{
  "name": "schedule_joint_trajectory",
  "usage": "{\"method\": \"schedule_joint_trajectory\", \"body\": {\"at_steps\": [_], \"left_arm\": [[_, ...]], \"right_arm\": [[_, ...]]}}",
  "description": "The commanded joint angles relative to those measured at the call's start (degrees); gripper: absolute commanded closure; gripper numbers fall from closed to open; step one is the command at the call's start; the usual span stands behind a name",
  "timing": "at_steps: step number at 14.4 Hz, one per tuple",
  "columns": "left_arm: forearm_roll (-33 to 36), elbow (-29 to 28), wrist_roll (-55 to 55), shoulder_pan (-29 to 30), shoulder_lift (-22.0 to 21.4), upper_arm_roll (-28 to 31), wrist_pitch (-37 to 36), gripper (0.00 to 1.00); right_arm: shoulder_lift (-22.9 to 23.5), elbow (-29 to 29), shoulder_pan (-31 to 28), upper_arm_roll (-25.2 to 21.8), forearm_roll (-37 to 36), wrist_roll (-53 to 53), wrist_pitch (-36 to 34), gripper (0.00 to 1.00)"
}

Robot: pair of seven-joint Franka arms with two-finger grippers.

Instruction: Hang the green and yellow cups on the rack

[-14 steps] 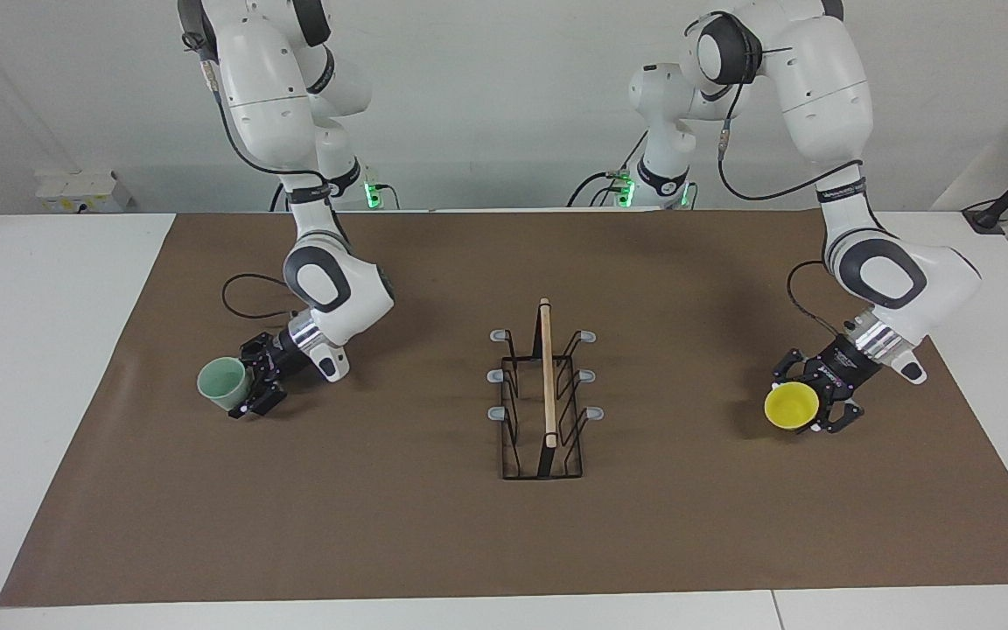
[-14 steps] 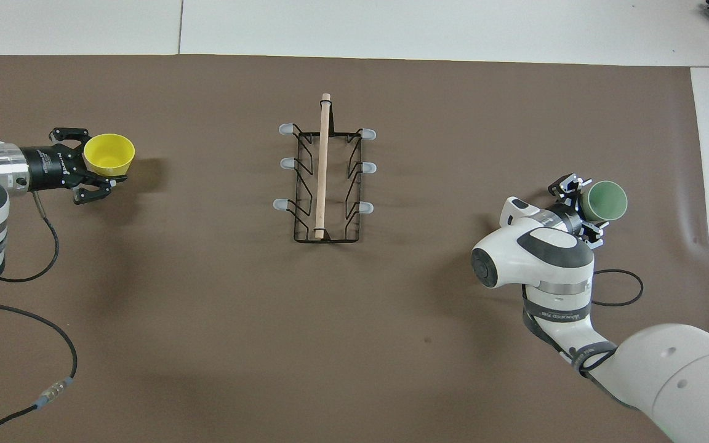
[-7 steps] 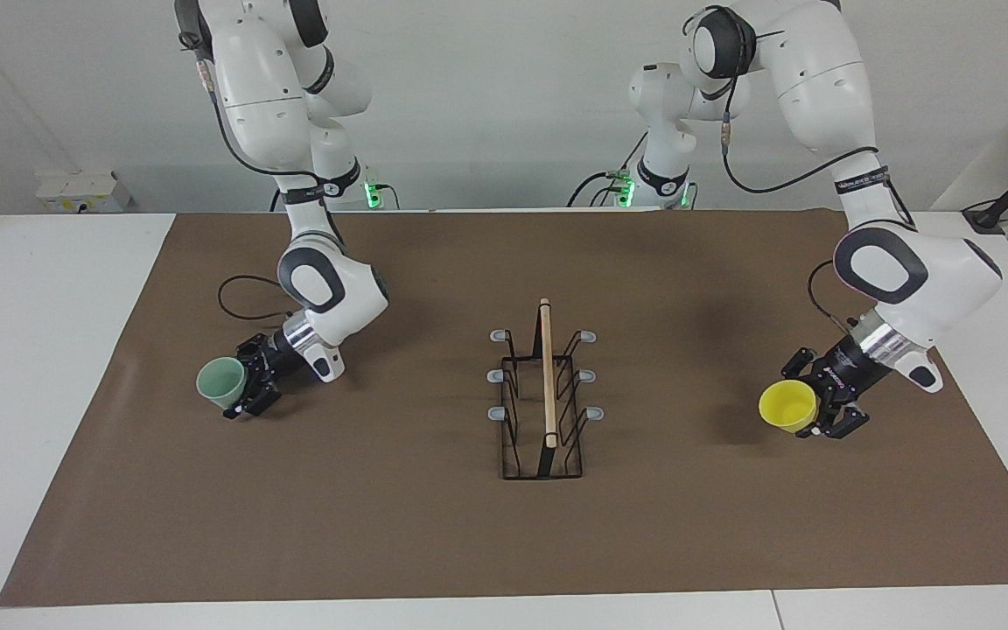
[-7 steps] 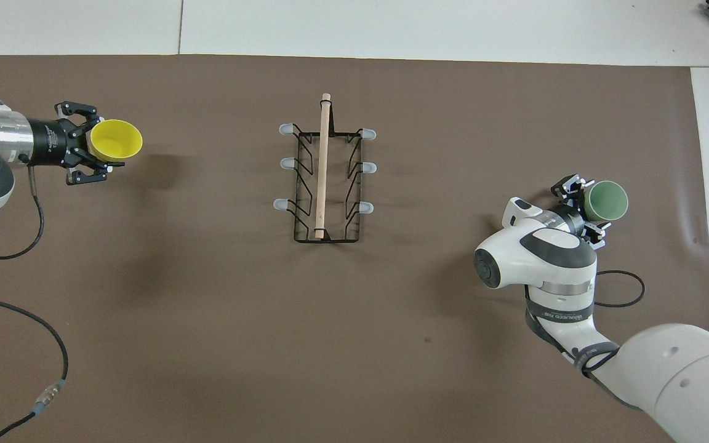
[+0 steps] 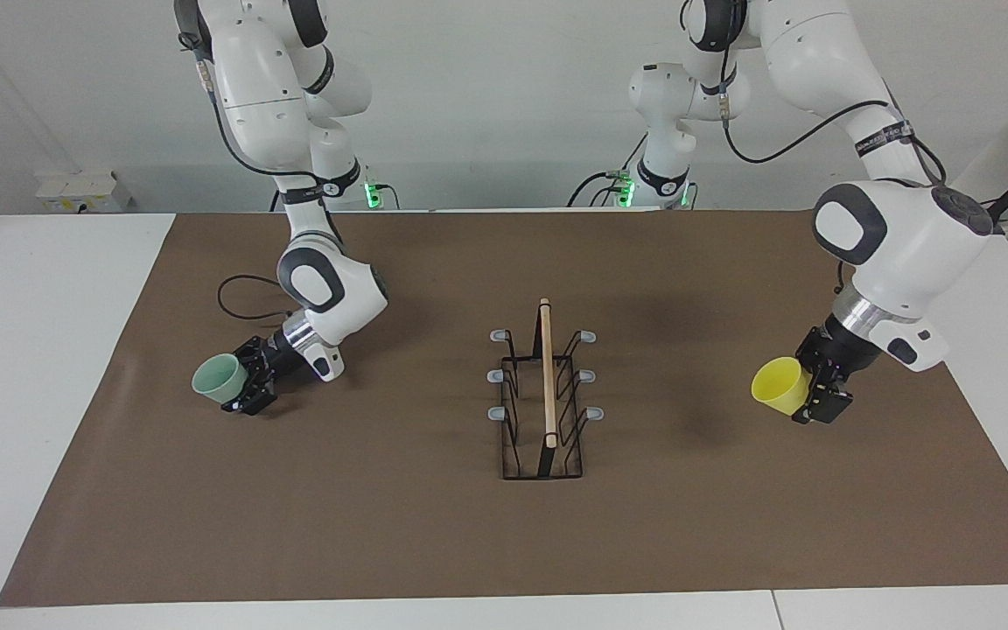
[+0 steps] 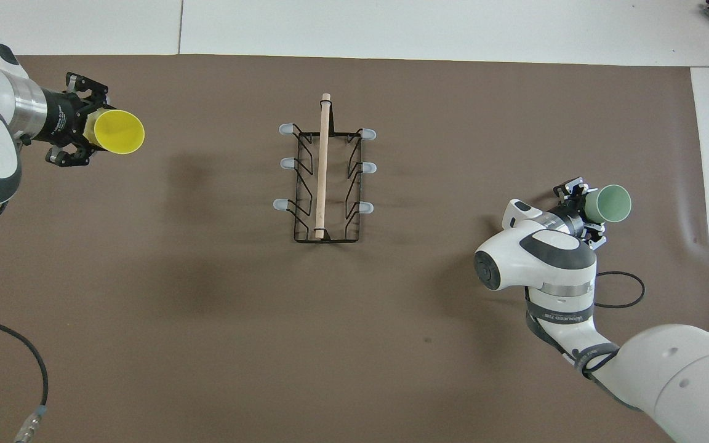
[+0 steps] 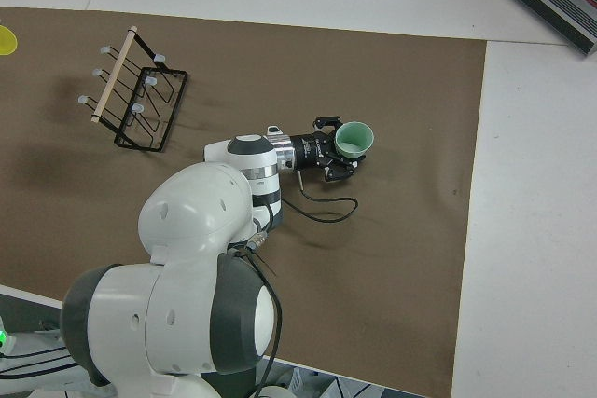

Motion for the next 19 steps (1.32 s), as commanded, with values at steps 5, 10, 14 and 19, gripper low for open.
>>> {"method": "schedule_joint_trajectory", "body": {"at_steps": [5, 10, 14, 19], "left_arm": [[20.3, -7.3, -10.2, 0.0, -8.9, -9.7, -0.1, 1.00], [38.5, -10.9, -23.5, 0.2, -10.6, -19.2, 0.8, 1.00], [49.8, -17.5, -34.5, 0.4, -13.4, -24.9, 5.5, 1.00], [57.2, -23.6, -37.5, 0.6, -15.8, -29.6, 10.9, 1.00]], "right_arm": [[-5.3, 4.7, 5.3, 0.5, 20.3, -11.4, -2.2, 1.00], [-10.4, 6.6, 4.9, 1.6, 37.5, -14.1, -1.5, 1.00], [-15.5, 7.3, 5.3, 1.7, 51.5, -14.5, -1.8, 1.00], [-19.5, 12.1, 5.3, 1.8, 68.3, -14.8, -1.6, 1.00]]}}
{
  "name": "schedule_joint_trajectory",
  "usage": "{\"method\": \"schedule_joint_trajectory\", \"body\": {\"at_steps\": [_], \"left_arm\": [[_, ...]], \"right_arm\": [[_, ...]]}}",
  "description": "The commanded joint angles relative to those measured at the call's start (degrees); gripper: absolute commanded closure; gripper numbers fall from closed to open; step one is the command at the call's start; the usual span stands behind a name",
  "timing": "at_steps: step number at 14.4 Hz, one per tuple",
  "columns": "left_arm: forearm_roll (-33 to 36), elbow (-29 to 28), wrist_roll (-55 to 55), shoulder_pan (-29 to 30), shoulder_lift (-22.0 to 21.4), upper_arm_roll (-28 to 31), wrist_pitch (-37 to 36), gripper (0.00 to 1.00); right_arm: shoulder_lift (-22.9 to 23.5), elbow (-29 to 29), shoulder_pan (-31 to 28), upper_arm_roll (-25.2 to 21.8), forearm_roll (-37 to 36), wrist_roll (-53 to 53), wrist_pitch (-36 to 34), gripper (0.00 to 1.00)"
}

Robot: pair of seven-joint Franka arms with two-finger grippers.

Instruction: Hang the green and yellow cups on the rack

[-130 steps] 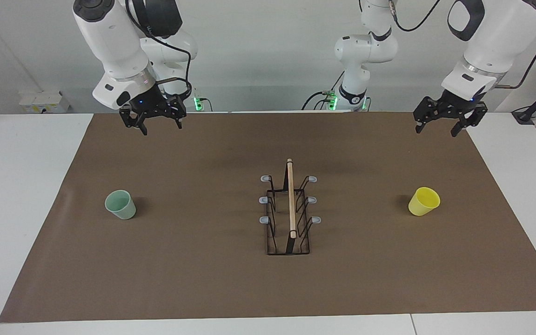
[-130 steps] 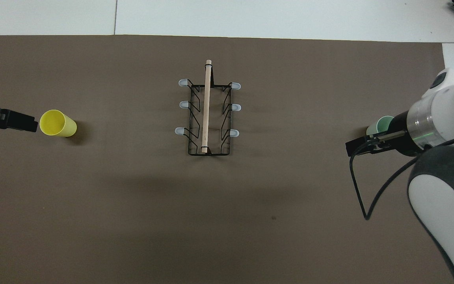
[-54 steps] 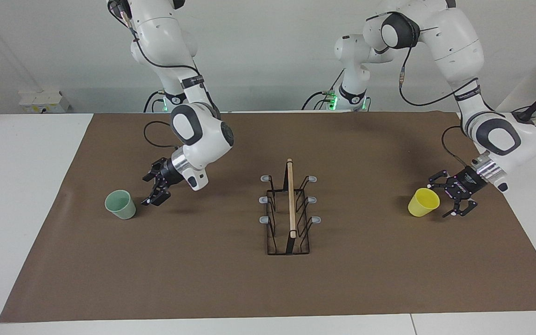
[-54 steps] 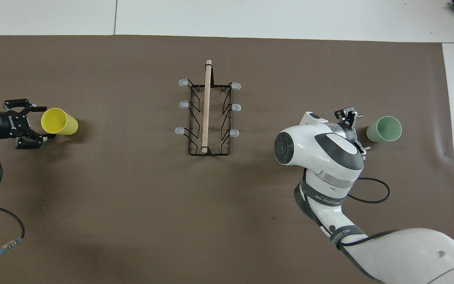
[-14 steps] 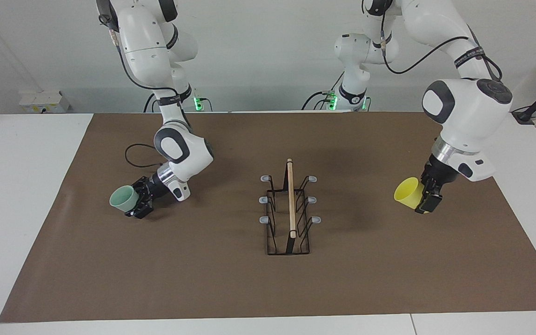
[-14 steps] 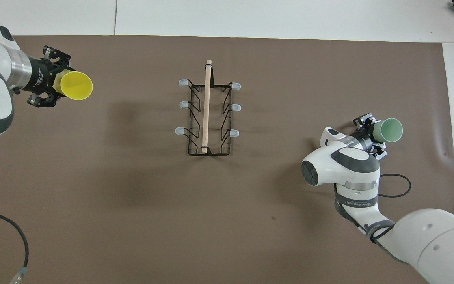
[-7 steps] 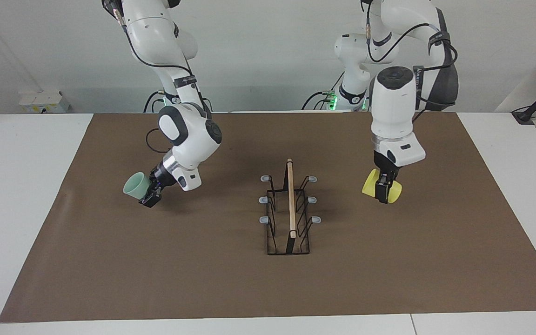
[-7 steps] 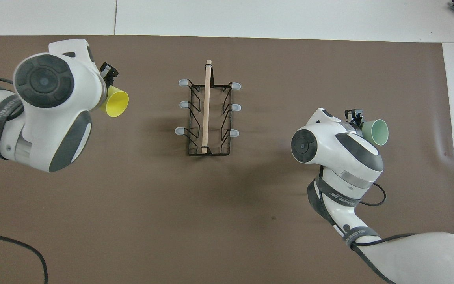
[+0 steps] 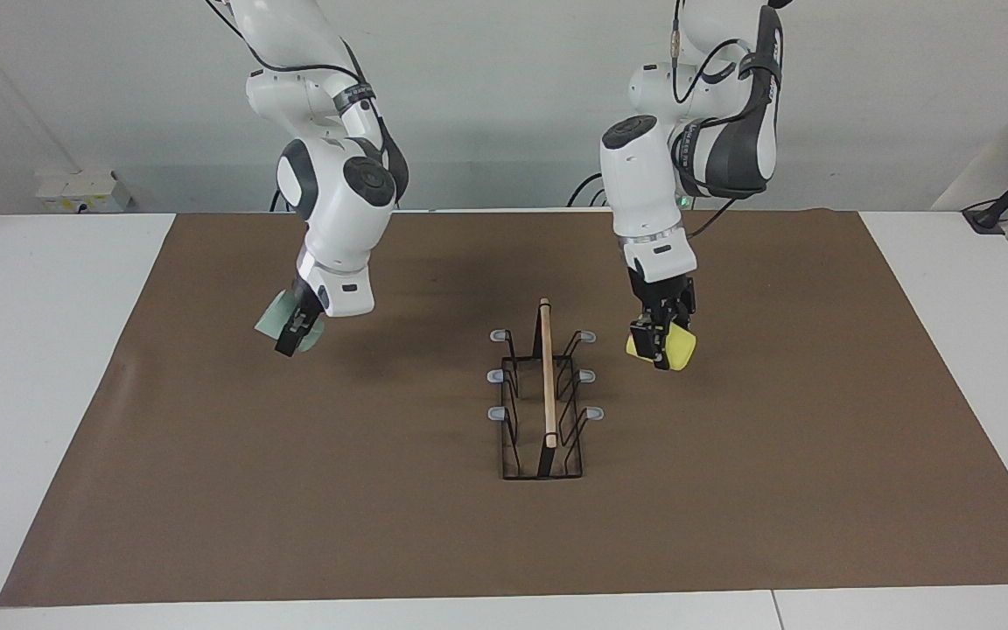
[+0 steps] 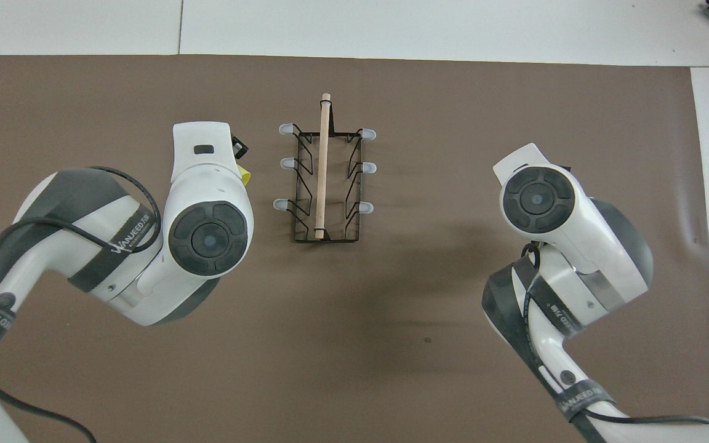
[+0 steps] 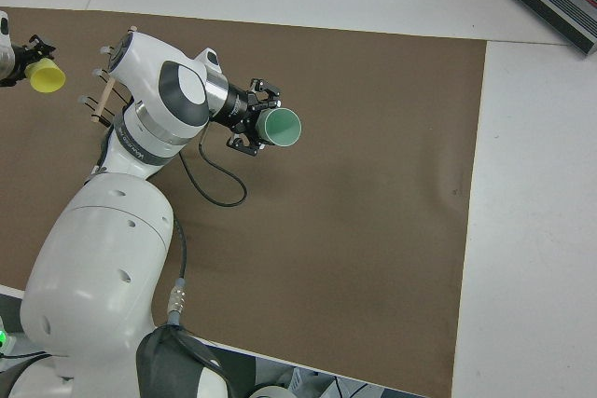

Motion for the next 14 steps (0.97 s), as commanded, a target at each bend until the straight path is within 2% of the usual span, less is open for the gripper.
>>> {"method": "schedule_joint_trajectory", "body": {"at_steps": [1, 5, 7, 12, 14], "left_arm": [[4.2, -5.5, -3.0, 0.6, -3.7, -1.8, 2.9, 1.00], [12.0, -8.6, -11.6, 0.6, -4.8, -3.8, 8.6, 1.00], [14.4, -8.8, -13.2, 0.6, -4.7, -3.9, 10.1, 1.00], [14.7, -9.5, -13.4, 0.6, -4.8, -6.2, 10.7, 1.00], [14.6, -10.1, -13.4, 0.3, -5.0, -6.7, 10.9, 1.00]], "right_arm": [[-2.3, 2.0, -0.8, 1.2, 10.7, -1.7, 0.2, 1.00], [-5.2, 2.4, -1.3, 1.2, 27.3, -3.8, 0.8, 1.00], [-6.5, 2.5, -1.6, 1.2, 33.7, -4.7, 3.9, 1.00], [-10.0, 1.8, -1.7, 1.1, 49.4, -9.0, 9.3, 1.00], [-10.5, 1.6, -2.4, 0.9, 56.0, -14.0, 11.4, 1.00]]}}
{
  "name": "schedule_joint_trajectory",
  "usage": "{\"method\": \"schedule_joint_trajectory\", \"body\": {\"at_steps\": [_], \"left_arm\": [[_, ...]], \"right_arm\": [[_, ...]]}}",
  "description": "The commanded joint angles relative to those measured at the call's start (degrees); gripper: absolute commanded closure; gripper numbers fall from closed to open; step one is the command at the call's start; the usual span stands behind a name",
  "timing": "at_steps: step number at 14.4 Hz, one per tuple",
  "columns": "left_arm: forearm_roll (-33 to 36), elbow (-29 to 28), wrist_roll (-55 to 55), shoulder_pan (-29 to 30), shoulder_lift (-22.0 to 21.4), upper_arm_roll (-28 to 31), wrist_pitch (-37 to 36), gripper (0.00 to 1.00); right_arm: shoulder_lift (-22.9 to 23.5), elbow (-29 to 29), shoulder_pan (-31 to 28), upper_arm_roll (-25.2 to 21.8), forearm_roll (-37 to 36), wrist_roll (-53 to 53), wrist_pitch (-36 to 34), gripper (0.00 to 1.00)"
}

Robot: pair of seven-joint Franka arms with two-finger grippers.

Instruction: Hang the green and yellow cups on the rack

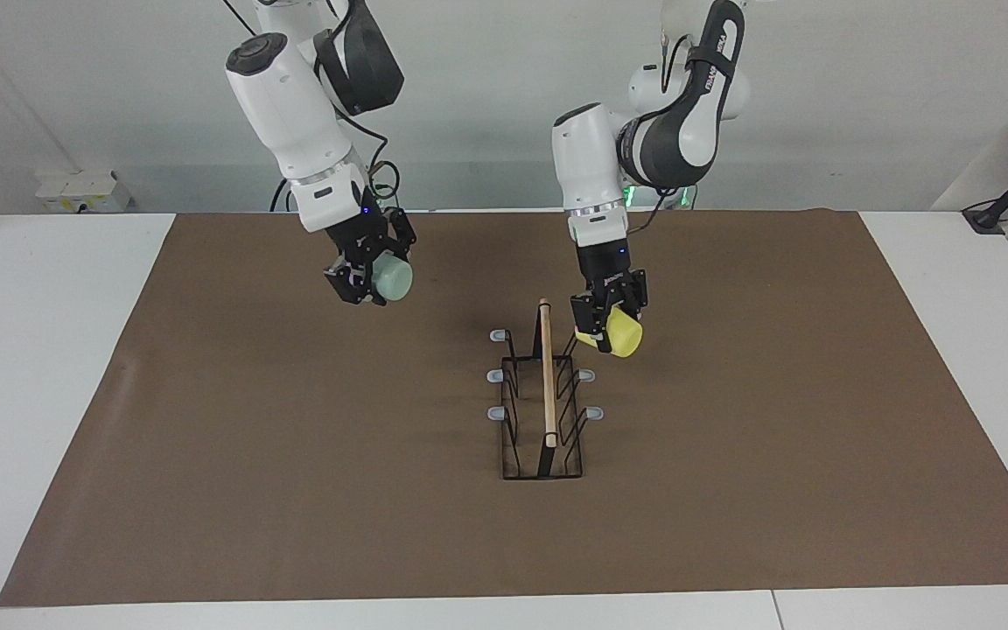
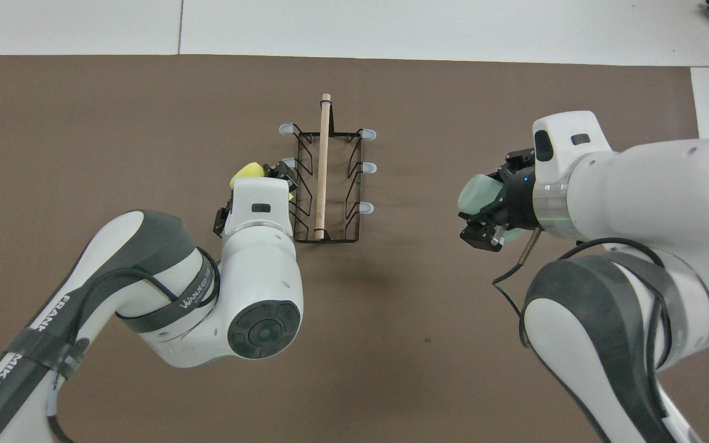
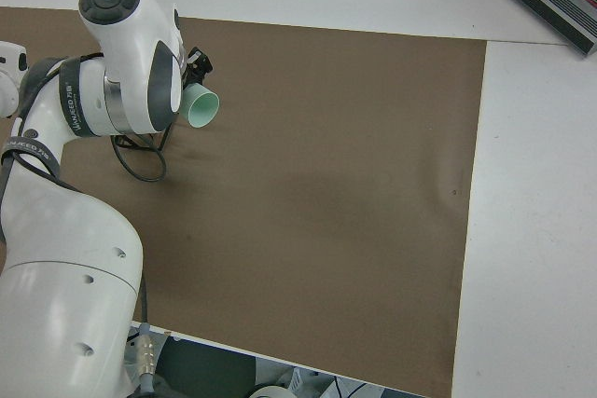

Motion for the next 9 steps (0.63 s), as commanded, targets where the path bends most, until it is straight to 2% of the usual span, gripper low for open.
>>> {"method": "schedule_joint_trajectory", "body": {"at_steps": [1, 3, 4, 6, 7, 9], "left_arm": [[1.1, -3.0, -1.4, 0.3, -2.4, -1.2, 1.8, 1.00], [1.0, -3.0, -1.3, 0.1, -2.2, -1.4, 1.9, 1.00], [0.8, -3.0, -1.2, 0.2, -2.0, -1.6, 2.0, 0.90], [0.5, -3.0, -0.9, 0.4, -1.9, -1.6, 2.1, 0.09], [0.4, -2.9, -0.8, 0.4, -1.8, -1.6, 2.1, 0.00], [0.2, -2.4, -0.6, 0.4, -1.4, -1.6, 2.2, 0.00]], "right_arm": [[-1.5, -1.5, -2.9, 0.3, 10.8, -10.4, 2.2, 1.00], [-2.3, -2.4, -6.0, 0.3, 19.3, -22.3, 1.1, 1.00], [-3.1, -3.9, -7.6, 0.3, 23.8, -27.9, 0.2, 1.00], [-5.0, -6.5, -10.3, 0.2, 32.0, -35.9, -3.0, 1.00], [-5.5, -6.9, -11.5, 0.2, 34.3, -38.4, -5.1, 1.00], [-6.2, -7.1, -14.1, 0.2, 38.7, -42.8, -9.2, 1.00]]}}
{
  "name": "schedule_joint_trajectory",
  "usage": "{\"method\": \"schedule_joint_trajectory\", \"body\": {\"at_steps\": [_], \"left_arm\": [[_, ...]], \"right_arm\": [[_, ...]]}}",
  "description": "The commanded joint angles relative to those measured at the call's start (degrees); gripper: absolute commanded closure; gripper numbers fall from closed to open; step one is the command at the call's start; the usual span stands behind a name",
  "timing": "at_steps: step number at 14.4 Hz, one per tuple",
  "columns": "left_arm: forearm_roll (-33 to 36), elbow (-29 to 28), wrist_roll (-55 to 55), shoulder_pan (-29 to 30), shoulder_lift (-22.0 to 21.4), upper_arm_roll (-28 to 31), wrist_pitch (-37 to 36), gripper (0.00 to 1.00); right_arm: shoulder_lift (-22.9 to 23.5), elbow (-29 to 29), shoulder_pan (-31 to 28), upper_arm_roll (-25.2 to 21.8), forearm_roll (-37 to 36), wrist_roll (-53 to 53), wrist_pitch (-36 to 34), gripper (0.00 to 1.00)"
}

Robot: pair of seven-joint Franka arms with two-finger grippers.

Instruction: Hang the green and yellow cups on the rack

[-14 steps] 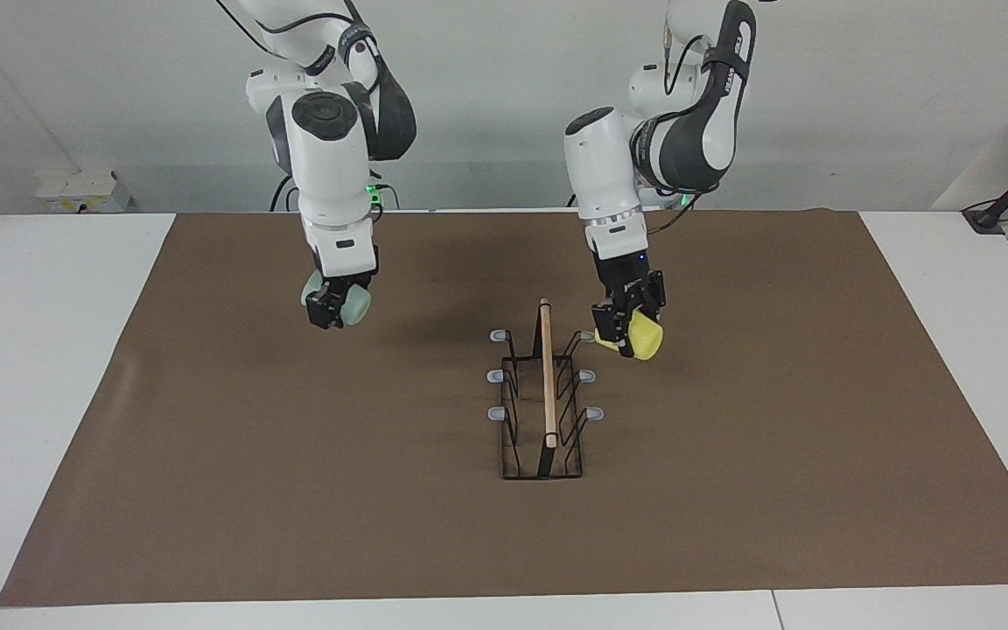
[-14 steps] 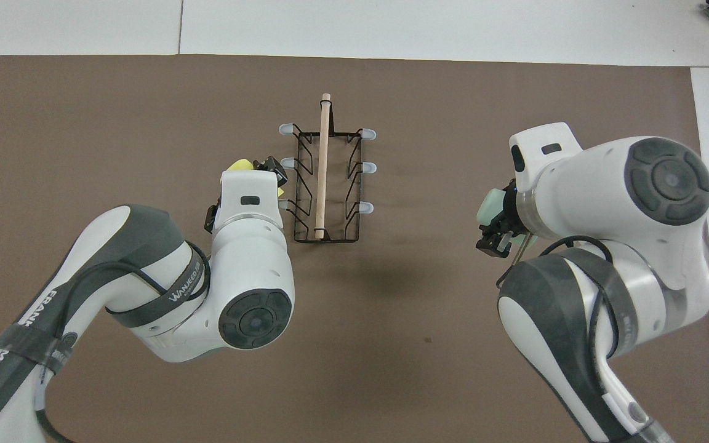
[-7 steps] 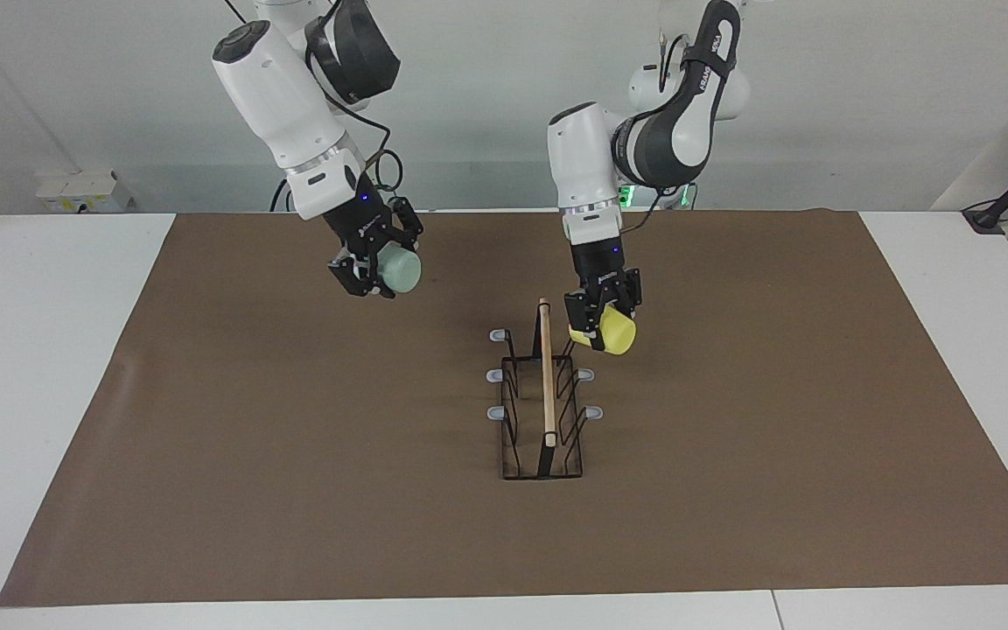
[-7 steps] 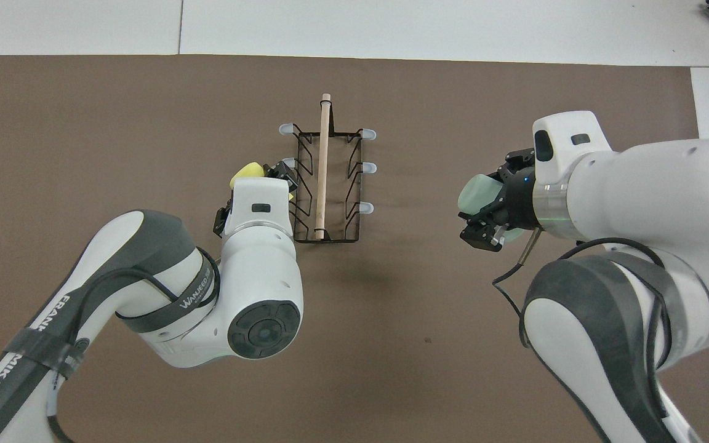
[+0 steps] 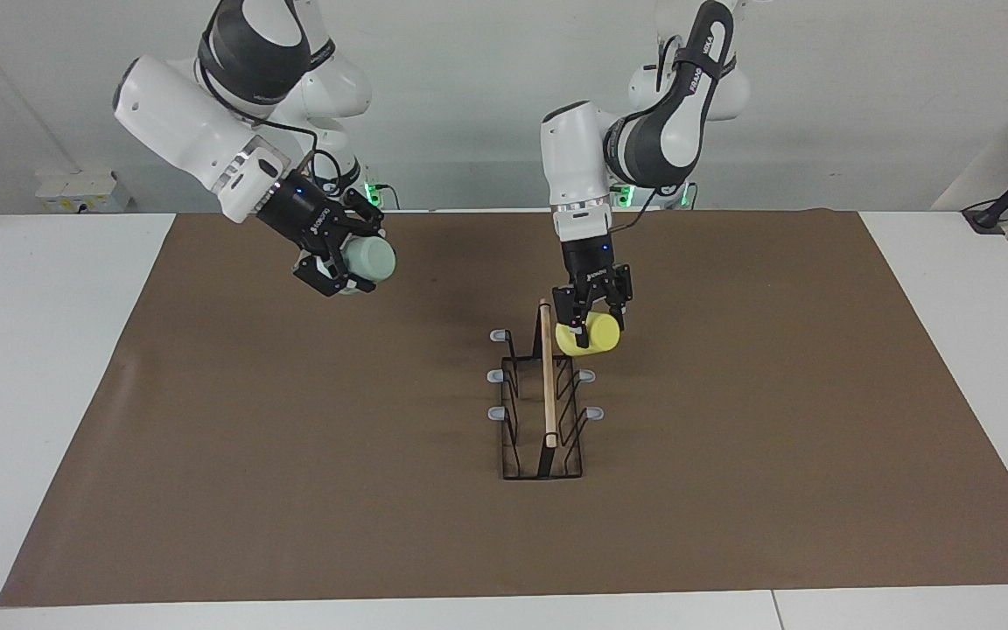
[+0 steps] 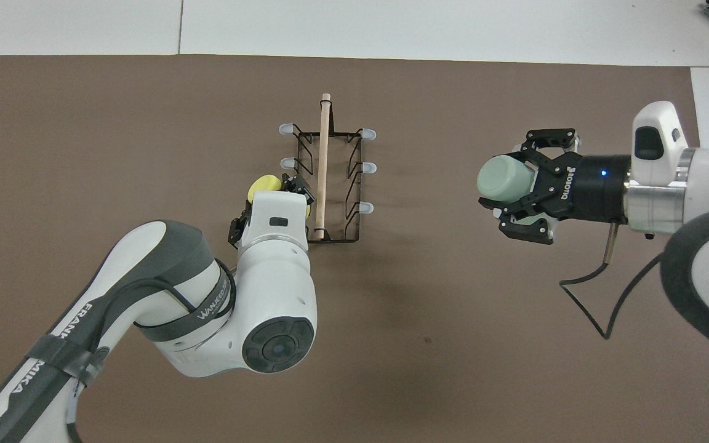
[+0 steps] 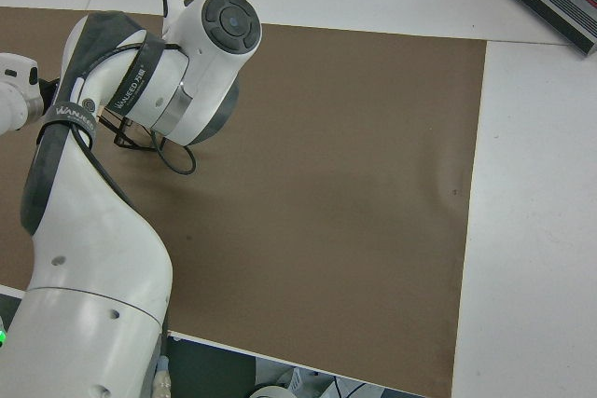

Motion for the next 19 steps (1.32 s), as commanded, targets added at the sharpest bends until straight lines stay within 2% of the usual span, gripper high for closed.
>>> {"method": "schedule_joint_trajectory", "body": {"at_steps": [1, 4, 5, 7, 10, 11, 12, 14, 16, 19], "left_arm": [[0.1, -1.4, -0.5, 0.4, -1.3, -0.1, 1.3, 0.00], [-0.7, 1.2, 3.3, 0.7, 0.0, 0.0, 1.3, 0.00], [-3.5, 2.9, 6.5, 0.8, 0.6, 0.3, 1.1, 0.00], [-10.9, 6.6, 18.4, 1.1, 2.4, 0.7, -0.1, 0.00], [-22.3, 12.5, 37.6, 3.3, 4.8, 1.2, -5.2, 0.00], [-26.1, 14.5, 45.3, 3.5, 5.4, 2.8, -7.4, 0.00], [-31.7, 16.4, 57.0, 3.4, 5.3, 5.0, -10.6, 0.00], [-37.6, 17.7, 69.9, 3.3, 4.6, 8.5, -16.1, 0.00], [-40.9, 19.0, 81.3, 3.4, 3.9, 11.0, -21.6, 0.00], [-46.5, 19.4, 94.1, 3.4, 1.8, 16.8, -25.2, 0.00]], "right_arm": [[-3.8, -3.6, -3.6, 0.5, 7.6, -5.8, -4.4, 1.00], [-6.7, -7.7, -6.1, 0.4, 16.7, -11.2, -7.4, 1.00], [-7.5, -9.4, -6.1, 0.4, 19.9, -12.8, -7.9, 1.00], [-7.7, -11.9, -6.0, 0.4, 26.8, -17.6, -8.2, 1.00], [-7.5, -13.7, -5.3, 0.4, 31.8, -21.4, -7.6, 1.00], [-6.8, -14.9, -4.7, 0.4, 35.9, -24.2, -7.6, 1.00], [-3.2, -16.8, -2.6, 0.4, 43.6, -31.8, -8.1, 1.00], [0.9, -16.9, 0.2, 0.4, 49.4, -39.3, -7.4, 1.00], [1.9, -16.9, 4.6, 0.4, 55.8, -40.4, -4.2, 1.00], [2.4, -16.4, 12.9, 0.4, 67.4, -43.6, 4.2, 1.00]]}}
